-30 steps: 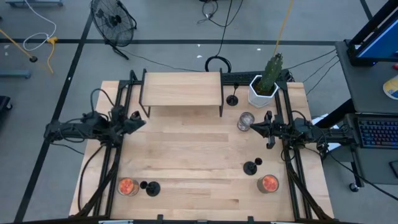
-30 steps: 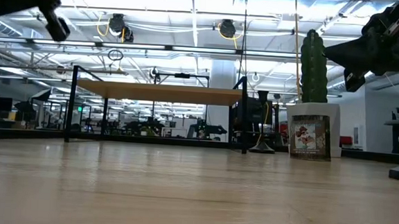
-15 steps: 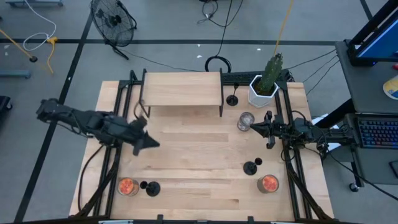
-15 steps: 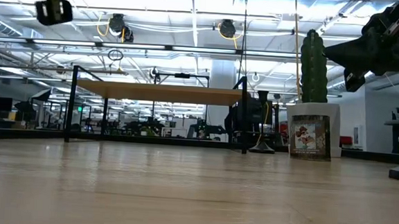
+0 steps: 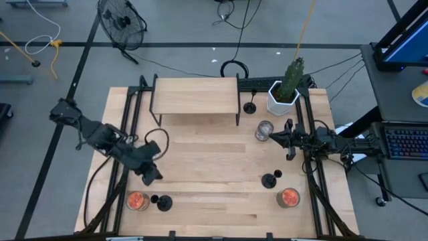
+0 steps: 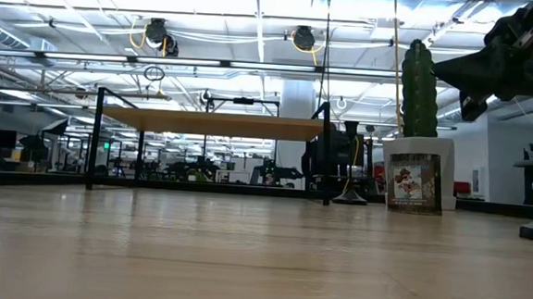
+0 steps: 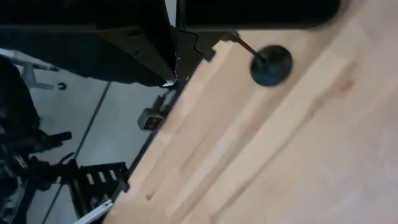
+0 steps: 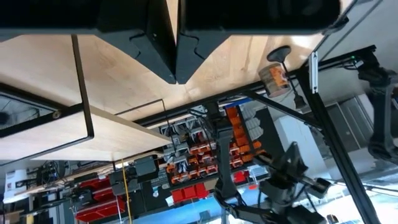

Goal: Pick & Place candle stick holders
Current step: Put the bottom black candle holder on the shelf

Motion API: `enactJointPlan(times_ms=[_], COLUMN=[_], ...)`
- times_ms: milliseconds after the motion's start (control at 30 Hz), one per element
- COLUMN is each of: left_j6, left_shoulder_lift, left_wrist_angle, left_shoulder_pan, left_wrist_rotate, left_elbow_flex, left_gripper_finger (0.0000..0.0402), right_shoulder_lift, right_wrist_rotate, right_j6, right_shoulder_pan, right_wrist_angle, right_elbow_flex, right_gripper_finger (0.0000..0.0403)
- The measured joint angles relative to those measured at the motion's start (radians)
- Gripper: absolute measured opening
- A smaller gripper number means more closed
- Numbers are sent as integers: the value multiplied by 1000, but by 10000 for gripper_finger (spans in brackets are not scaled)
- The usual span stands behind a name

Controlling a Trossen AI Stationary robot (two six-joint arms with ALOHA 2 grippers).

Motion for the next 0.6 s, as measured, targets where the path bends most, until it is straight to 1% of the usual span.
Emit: enactJointPlan(times_ms=[233,467,600], left_j6=[-236,-314,-387], left_shoulder_lift=[110,124,124], left_wrist_angle=[-62,-67,-66], left_shoulder_pan=[-90,-169,-197], left_wrist_rotate=[36,19,32], left_elbow_flex=[15,15,15], left_gripper_finger=[17,17,17], right_shoulder_lift=[0,0,0], right_wrist_rotate=[0,2,3], right_j6=[-29,-40,-40], right_shoulder_pan=[0,0,0], right_wrist_angle=[0,0,0], right_elbow_flex=[0,0,0], right_gripper_finger=[0,0,0])
